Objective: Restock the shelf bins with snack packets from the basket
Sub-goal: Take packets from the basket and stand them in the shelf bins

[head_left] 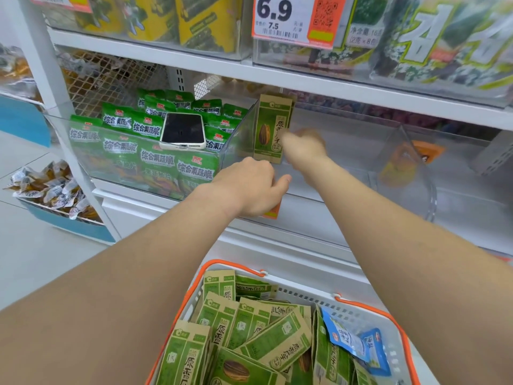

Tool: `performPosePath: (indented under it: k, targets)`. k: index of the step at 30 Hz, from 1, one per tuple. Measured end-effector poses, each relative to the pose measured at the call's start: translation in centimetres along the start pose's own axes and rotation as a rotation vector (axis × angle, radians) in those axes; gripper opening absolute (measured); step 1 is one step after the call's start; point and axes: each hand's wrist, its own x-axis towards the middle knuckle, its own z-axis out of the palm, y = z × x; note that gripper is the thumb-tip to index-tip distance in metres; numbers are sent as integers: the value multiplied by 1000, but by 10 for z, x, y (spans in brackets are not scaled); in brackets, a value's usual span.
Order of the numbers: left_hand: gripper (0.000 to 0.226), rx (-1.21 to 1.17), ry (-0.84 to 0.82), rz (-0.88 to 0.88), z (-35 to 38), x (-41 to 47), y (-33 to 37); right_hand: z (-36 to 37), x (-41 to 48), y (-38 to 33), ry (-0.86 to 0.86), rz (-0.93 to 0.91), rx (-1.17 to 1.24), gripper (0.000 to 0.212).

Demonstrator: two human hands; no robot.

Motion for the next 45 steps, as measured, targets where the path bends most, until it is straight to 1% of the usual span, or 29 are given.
performPosePath:
  k: [2,3,4,6,8,10,11,13,14,15,17,19,21,22,23,24,26,29,32,33,34,37,40,43,45]
  targets:
    - [49,-62,29,11,-5,-7,0,-9,-20,0,11,-47,-27,32]
    - [39,-87,63,16,-9,-12,0,-14,-30,1,27,-112,-63,32]
    - [27,-106,109,36,-13,-17,0,-20,-43,1,41,-201,-95,31]
    - [12,-113,216,78,-21,-28,4,-33,-70,0,57,-381,-122,29]
    - [8,-130,245,36,-26,-42,12,-45,-96,0,84,-526,-127,32]
    - [10,-138,163,-48,-25,-52,19,-53,-116,3,154,-655,-153,33]
    - [14,-109,85,-61,-24,-61,25,-57,-129,7,189,-715,-178,32]
    - [22,-14,-121,-37,-13,-73,34,-61,-152,21,222,-799,-250,28]
    - [26,41,-242,-22,-6,-79,40,-62,-163,32,200,-805,-261,28]
    - [30,90,-362,-18,2,-84,45,-62,-174,46,136,-768,-249,27]
    - [31,186,-525,0,19,-93,55,-64,-192,73,-83,-579,-227,29]
    - [25,270,-580,57,32,-97,64,-71,-198,104,-382,-288,-317,31]
    - [21,275,-571,132,42,-99,76,-79,-196,139,-668,-39,-519,28]
    - [21,265,-562,163,46,-99,82,-83,-194,154,-759,18,-663,25]
    - [22,256,-564,187,48,-99,89,-85,-192,170,-812,31,-814,23]
    - [23,254,-572,201,53,-98,97,-85,-192,184,-836,8,-954,20]
    - [24,253,-606,218,64,-93,109,-81,-196,209,-874,-80,-1157,19]
    - [27,285,-652,224,82,-86,122,-72,-205,239,-958,-159,-1329,12]
    - [26,345,-677,240,96,-80,126,-62,-213,265,-1014,-129,-1402,45]
    - [26,365,-691,244,100,-78,127,-60,-217,269,-1005,-136,-1428,47]
    - [26,375,-701,244,104,-76,128,-58,-219,272,-997,-139,-1445,45]
    - [26,389,-718,235,108,-72,129,-57,-219,276,-947,-132,-1417,37]
    - [24,388,-692,238,110,-68,128,-58,-213,276,-890,-179,-1346,32]
    - [26,393,-683,224,109,-67,126,-60,-205,265,-757,-266,-1220,13]
    - [30,390,-680,203,106,-68,124,-63,-197,256,-642,-283,-1080,7]
